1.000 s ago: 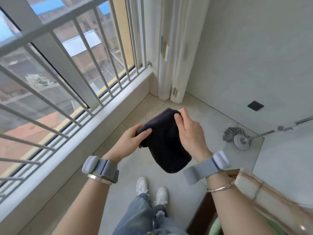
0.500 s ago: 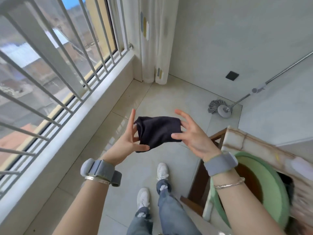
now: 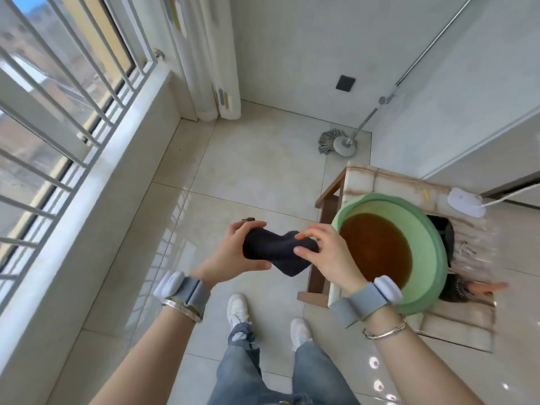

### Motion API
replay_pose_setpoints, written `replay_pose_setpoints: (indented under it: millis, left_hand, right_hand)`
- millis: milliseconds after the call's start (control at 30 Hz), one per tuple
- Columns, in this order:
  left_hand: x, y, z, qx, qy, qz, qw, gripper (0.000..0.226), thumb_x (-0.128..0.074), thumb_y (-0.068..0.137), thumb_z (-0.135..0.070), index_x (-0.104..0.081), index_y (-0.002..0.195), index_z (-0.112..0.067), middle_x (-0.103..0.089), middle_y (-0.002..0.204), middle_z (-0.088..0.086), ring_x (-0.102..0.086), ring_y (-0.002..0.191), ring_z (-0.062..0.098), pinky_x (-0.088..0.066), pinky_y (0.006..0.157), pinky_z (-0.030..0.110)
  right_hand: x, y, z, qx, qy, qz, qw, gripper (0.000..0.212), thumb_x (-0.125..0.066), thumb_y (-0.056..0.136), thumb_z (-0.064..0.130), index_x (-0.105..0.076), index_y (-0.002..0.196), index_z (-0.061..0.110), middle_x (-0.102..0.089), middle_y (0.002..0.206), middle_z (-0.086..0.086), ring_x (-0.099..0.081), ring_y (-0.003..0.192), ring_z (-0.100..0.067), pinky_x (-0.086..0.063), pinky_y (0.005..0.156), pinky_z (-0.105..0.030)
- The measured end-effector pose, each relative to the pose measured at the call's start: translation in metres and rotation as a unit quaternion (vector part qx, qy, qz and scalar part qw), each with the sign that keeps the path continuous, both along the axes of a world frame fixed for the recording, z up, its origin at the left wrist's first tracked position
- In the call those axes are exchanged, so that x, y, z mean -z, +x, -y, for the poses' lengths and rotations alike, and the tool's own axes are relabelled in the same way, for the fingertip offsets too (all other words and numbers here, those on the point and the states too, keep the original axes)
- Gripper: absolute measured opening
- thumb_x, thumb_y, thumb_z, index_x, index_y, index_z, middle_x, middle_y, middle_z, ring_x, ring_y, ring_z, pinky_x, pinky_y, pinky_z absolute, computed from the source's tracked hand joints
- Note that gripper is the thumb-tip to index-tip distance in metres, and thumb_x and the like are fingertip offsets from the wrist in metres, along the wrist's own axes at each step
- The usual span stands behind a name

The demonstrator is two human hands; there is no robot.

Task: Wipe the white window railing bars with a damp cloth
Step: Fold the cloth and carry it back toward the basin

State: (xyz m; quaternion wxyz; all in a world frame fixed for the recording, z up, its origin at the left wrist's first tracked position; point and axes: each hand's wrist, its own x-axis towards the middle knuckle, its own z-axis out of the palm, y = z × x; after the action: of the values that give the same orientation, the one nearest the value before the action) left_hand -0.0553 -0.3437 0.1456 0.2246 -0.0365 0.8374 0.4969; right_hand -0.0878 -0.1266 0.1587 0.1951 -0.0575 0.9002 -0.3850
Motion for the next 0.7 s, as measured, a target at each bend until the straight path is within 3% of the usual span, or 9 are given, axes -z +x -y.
replay_pose_setpoints:
  millis: [100, 200, 267, 333, 400, 467, 533, 633, 700]
  left_hand:
    - [0.018, 0.009, -0.051, 0.078, -0.107, -0.021, 0.991, 0.060, -0.075, 0.072, -0.013, -0.049, 0.125, -0.025, -0.013, 0.146, 0.002, -0.042, 0.112, 0.014, -0.035, 0.084, 0.016]
    - [0.039, 0.014, -0.097, 0.085, -0.166, -0.034, 0.982, 0.028, -0.062, 0.081, -0.007, -0.064, 0.107, -0.017, -0.026, 0.144, 0.003, -0.058, 0.091, 0.019, -0.036, 0.073, 0.016]
    - [0.057, 0.015, -0.127, 0.088, -0.190, -0.046, 0.977, 0.021, -0.057, 0.084, -0.011, -0.067, 0.102, -0.017, -0.035, 0.137, 0.000, -0.059, 0.088, 0.020, -0.038, 0.073, 0.019]
    - [0.077, 0.017, -0.154, 0.096, -0.218, -0.055, 0.970, 0.022, -0.054, 0.087, -0.018, -0.067, 0.105, -0.019, -0.042, 0.131, -0.002, -0.054, 0.097, 0.019, -0.036, 0.079, 0.020]
    - [0.093, 0.019, -0.167, 0.096, -0.243, -0.075, 0.962, 0.022, -0.053, 0.088, -0.024, -0.066, 0.105, -0.019, -0.050, 0.122, -0.003, -0.047, 0.108, 0.020, -0.035, 0.088, 0.024]
    - [0.108, 0.021, -0.187, 0.092, -0.251, -0.088, 0.959, 0.020, -0.053, 0.088, -0.027, -0.064, 0.100, -0.017, -0.060, 0.105, 0.000, -0.051, 0.106, 0.022, -0.035, 0.093, 0.030]
    - [0.114, 0.021, -0.199, 0.080, -0.240, -0.083, 0.964, 0.019, -0.051, 0.090, -0.028, -0.060, 0.099, -0.015, -0.064, 0.094, 0.001, -0.056, 0.095, 0.022, -0.035, 0.086, 0.030]
    - [0.131, 0.008, -0.226, 0.045, -0.227, -0.023, 0.973, 0.024, -0.048, 0.093, -0.035, -0.052, 0.104, -0.014, -0.063, 0.091, 0.003, -0.055, 0.082, 0.023, -0.035, 0.069, 0.027]
    - [0.146, -0.003, -0.235, 0.026, -0.223, -0.007, 0.974, 0.027, -0.049, 0.092, -0.039, -0.049, 0.106, -0.016, -0.063, 0.092, 0.004, -0.053, 0.079, 0.024, -0.034, 0.066, 0.028]
  right_hand:
    - [0.015, 0.019, -0.047, -0.013, 0.014, 0.058, 0.998, 0.039, -0.078, 0.071, 0.010, -0.067, 0.108, 0.018, -0.039, 0.127, -0.004, -0.039, 0.110, -0.004, -0.029, 0.095, -0.011]
    - [0.039, 0.035, -0.088, -0.015, 0.055, 0.044, 0.997, 0.036, -0.073, 0.073, 0.000, -0.067, 0.107, 0.011, -0.038, 0.131, -0.009, -0.040, 0.105, -0.006, -0.020, 0.084, 0.006]
    - [0.058, 0.044, -0.115, -0.006, 0.081, 0.031, 0.996, 0.025, -0.070, 0.078, 0.003, -0.069, 0.102, 0.008, -0.039, 0.134, -0.009, -0.047, 0.109, -0.012, -0.022, 0.085, 0.001]
    - [0.077, 0.051, -0.143, -0.012, 0.108, 0.017, 0.994, 0.015, -0.067, 0.083, 0.011, -0.070, 0.098, 0.007, -0.044, 0.132, -0.006, -0.050, 0.112, -0.019, -0.026, 0.086, -0.009]
    - [0.094, 0.053, -0.160, -0.038, 0.115, -0.003, 0.993, 0.015, -0.063, 0.088, 0.018, -0.067, 0.097, 0.007, -0.054, 0.118, -0.004, -0.050, 0.108, -0.023, -0.030, 0.084, -0.016]
    - [0.112, 0.055, -0.182, -0.052, 0.123, 0.002, 0.991, 0.016, -0.054, 0.093, 0.023, -0.060, 0.100, 0.010, -0.062, 0.101, -0.005, -0.055, 0.098, -0.025, -0.039, 0.077, -0.025]
    - [0.120, 0.051, -0.192, -0.042, 0.129, 0.022, 0.991, 0.018, -0.046, 0.097, 0.026, -0.054, 0.105, 0.011, -0.065, 0.097, -0.008, -0.060, 0.089, -0.030, -0.044, 0.070, -0.035]
    - [0.144, 0.042, -0.214, 0.003, 0.120, 0.050, 0.992, 0.020, -0.043, 0.098, 0.028, -0.053, 0.106, 0.013, -0.065, 0.098, -0.010, -0.059, 0.090, -0.033, -0.040, 0.069, -0.035]
    - [0.161, 0.034, -0.223, 0.042, 0.105, 0.061, 0.992, 0.020, -0.044, 0.098, 0.028, -0.055, 0.106, 0.013, -0.065, 0.100, -0.010, -0.057, 0.093, -0.032, -0.040, 0.072, -0.034]
